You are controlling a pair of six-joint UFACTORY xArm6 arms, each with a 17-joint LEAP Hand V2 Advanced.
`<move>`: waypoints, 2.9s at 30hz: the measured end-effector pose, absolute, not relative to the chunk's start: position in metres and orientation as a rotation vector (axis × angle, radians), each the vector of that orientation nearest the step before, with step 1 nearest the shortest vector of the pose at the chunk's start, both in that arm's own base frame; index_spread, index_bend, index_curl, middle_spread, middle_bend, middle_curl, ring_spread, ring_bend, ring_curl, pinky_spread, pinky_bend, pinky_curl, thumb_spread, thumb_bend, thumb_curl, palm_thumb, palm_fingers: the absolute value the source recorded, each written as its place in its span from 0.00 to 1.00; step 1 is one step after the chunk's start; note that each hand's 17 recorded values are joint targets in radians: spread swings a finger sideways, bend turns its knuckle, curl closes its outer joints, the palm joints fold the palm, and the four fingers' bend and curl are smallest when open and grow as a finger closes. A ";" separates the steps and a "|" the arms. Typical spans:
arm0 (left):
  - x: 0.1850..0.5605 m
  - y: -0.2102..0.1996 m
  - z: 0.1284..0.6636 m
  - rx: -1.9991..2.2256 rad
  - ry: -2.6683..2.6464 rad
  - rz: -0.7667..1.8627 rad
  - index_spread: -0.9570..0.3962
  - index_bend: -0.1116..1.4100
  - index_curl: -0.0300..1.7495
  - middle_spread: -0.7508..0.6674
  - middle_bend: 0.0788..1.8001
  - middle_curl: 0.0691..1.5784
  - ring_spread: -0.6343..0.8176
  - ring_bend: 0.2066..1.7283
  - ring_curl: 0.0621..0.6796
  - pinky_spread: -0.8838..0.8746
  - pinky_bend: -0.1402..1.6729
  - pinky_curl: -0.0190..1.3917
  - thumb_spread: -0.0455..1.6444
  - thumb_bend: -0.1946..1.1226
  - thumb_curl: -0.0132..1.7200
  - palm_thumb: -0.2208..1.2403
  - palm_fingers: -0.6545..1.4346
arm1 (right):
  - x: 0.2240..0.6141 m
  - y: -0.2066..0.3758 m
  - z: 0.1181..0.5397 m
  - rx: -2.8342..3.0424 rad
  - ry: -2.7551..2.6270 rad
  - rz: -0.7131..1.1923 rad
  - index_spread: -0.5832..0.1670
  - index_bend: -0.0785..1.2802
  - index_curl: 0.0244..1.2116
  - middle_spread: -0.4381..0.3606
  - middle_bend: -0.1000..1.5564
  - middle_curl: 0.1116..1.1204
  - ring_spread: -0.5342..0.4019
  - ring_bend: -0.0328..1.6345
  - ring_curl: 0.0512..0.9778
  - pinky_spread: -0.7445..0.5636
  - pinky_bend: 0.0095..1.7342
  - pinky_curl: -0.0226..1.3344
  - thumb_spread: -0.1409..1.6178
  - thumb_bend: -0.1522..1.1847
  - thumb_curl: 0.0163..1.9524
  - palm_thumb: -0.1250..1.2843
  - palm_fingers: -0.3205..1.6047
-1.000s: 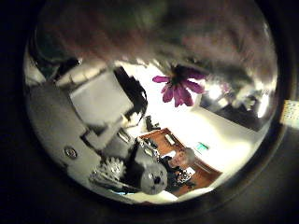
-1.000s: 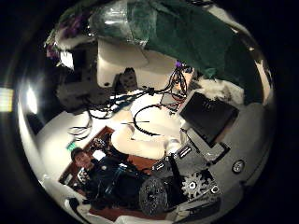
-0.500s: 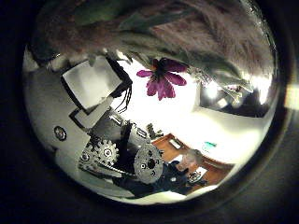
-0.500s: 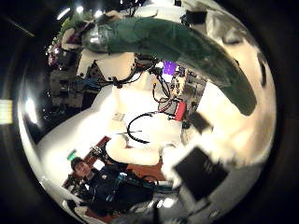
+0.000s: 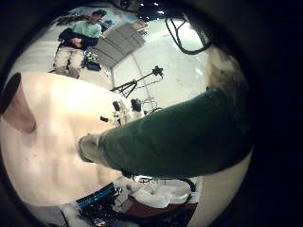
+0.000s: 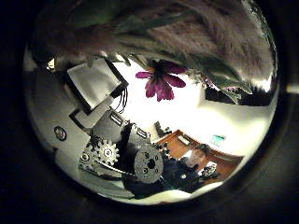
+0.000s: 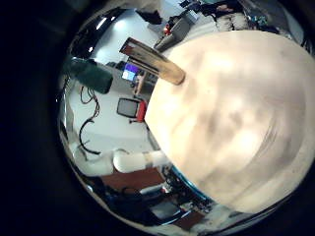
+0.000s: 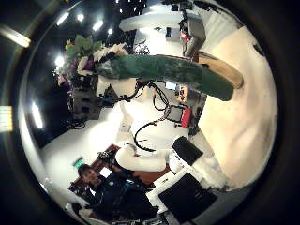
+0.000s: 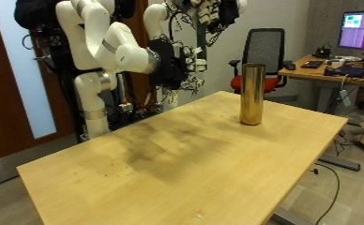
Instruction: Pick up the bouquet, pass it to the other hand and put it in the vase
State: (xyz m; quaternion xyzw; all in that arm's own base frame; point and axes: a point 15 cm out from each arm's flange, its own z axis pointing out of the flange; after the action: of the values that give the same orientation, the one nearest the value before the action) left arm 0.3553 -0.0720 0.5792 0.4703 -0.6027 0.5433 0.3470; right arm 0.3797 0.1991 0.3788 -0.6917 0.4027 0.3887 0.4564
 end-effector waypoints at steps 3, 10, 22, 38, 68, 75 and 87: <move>0.356 -0.061 0.593 1.247 -1.589 1.440 0.15 0.34 0.76 0.13 0.56 0.68 0.16 0.82 0.83 0.18 0.71 0.48 0.12 0.13 0.51 0.93 0.81 | 0.380 0.198 0.379 -1.703 0.993 0.955 0.21 0.14 0.10 0.72 0.16 0.16 0.79 0.26 0.20 0.88 0.31 0.31 0.62 0.09 0.22 0.58 0.11; 0.361 -0.027 0.621 1.323 -1.629 1.531 0.15 0.31 0.81 0.13 0.55 0.68 0.16 0.81 0.83 0.18 0.69 0.49 0.12 0.13 0.52 0.93 0.82 | 0.389 0.190 0.380 -1.661 1.008 0.944 0.21 0.14 0.08 0.71 0.16 0.14 0.79 0.25 0.20 0.87 0.30 0.28 0.63 0.09 0.21 0.57 0.11; 0.373 0.017 0.630 1.350 -1.654 1.658 0.17 0.29 0.85 0.13 0.54 0.69 0.15 0.80 0.84 0.17 0.68 0.50 0.11 0.13 0.53 0.93 0.82 | 0.403 0.195 0.390 -1.558 0.997 0.962 0.22 0.15 0.08 0.71 0.16 0.13 0.79 0.24 0.21 0.86 0.30 0.26 0.63 0.09 0.20 0.55 0.11; 0.395 0.057 0.603 1.421 -1.623 1.708 0.21 0.27 0.88 0.12 0.54 0.70 0.15 0.80 0.85 0.17 0.67 0.51 0.11 0.13 0.54 0.92 0.83 | 0.420 0.196 0.377 -1.466 1.031 1.026 0.25 0.15 0.10 0.71 0.17 0.13 0.77 0.23 0.22 0.86 0.30 0.26 0.63 0.09 0.20 0.57 0.13; 0.416 0.085 0.547 1.449 -1.529 1.671 0.28 0.22 0.92 0.11 0.52 0.70 0.14 0.76 0.83 0.15 0.65 0.50 0.13 0.12 0.53 0.89 0.81 | 0.424 0.196 0.362 -1.455 1.045 1.052 0.26 0.16 0.14 0.69 0.17 0.15 0.77 0.23 0.23 0.86 0.28 0.25 0.64 0.09 0.21 0.59 0.14; 0.422 0.097 0.532 1.499 -1.548 1.683 0.32 0.18 0.87 0.14 0.45 0.66 0.11 0.58 0.72 0.13 0.59 0.46 0.32 0.09 0.45 0.67 0.58 | 0.424 0.195 0.363 -1.457 1.042 1.051 0.26 0.17 0.15 0.68 0.17 0.16 0.77 0.23 0.23 0.86 0.28 0.25 0.63 0.09 0.21 0.59 0.15; 0.442 0.132 0.490 1.655 -1.443 1.663 0.83 0.10 0.37 0.89 0.04 0.28 0.79 0.26 0.31 0.81 0.30 0.27 0.50 0.11 0.24 0.39 0.18 | 0.421 0.197 0.367 -1.459 1.030 1.065 0.28 0.17 0.17 0.68 0.17 0.16 0.77 0.23 0.23 0.87 0.28 0.25 0.63 0.09 0.21 0.60 0.15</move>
State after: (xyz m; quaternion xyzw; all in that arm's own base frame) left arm 0.4423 0.1316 0.4903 0.5896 -0.5142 0.5924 0.1923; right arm 0.4211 0.1973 0.3667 -0.6049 0.4270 0.4417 0.5066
